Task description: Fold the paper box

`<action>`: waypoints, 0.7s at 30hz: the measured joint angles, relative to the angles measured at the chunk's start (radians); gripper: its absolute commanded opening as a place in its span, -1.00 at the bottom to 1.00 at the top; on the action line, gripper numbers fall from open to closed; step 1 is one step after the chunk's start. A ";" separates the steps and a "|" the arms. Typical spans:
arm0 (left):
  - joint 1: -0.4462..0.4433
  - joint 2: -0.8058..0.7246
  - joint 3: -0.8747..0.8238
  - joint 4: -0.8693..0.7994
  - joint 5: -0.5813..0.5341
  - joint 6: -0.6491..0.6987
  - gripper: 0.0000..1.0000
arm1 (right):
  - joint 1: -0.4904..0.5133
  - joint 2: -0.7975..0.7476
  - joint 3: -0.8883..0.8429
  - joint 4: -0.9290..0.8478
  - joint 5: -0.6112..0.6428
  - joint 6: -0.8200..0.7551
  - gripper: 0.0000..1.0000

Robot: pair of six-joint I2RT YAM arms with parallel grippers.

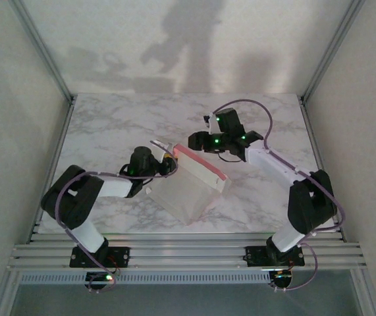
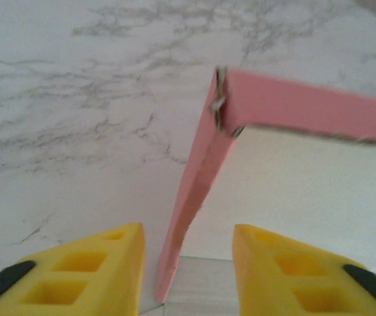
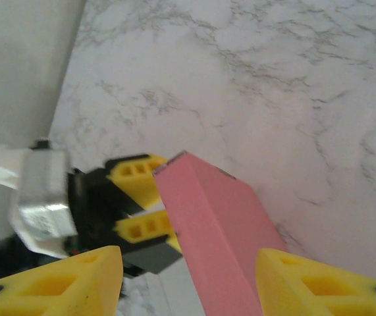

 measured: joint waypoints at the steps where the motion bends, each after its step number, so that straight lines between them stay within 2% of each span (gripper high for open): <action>1: 0.000 -0.027 -0.002 -0.014 0.002 -0.007 0.17 | -0.002 -0.018 -0.003 -0.024 0.010 -0.015 0.15; 3: -0.001 -0.089 -0.002 -0.051 0.005 -0.022 0.51 | -0.005 -0.066 -0.017 -0.064 0.021 -0.031 0.17; 5: -0.004 -0.155 -0.002 -0.094 0.008 -0.043 0.96 | -0.006 -0.130 -0.047 -0.103 0.037 -0.040 0.18; 7: -0.009 -0.216 -0.002 -0.144 0.011 -0.070 0.98 | -0.007 -0.192 -0.074 -0.146 0.058 -0.040 0.25; 11: -0.032 -0.299 -0.002 -0.263 0.031 -0.144 0.98 | -0.007 -0.285 -0.116 -0.217 0.097 -0.018 0.53; 17: -0.107 -0.312 -0.002 -0.435 0.074 -0.270 0.99 | -0.007 -0.373 -0.182 -0.288 0.121 0.020 0.91; 21: -0.183 -0.307 -0.002 -0.517 0.091 -0.317 0.99 | -0.007 -0.410 -0.211 -0.300 0.129 0.036 0.92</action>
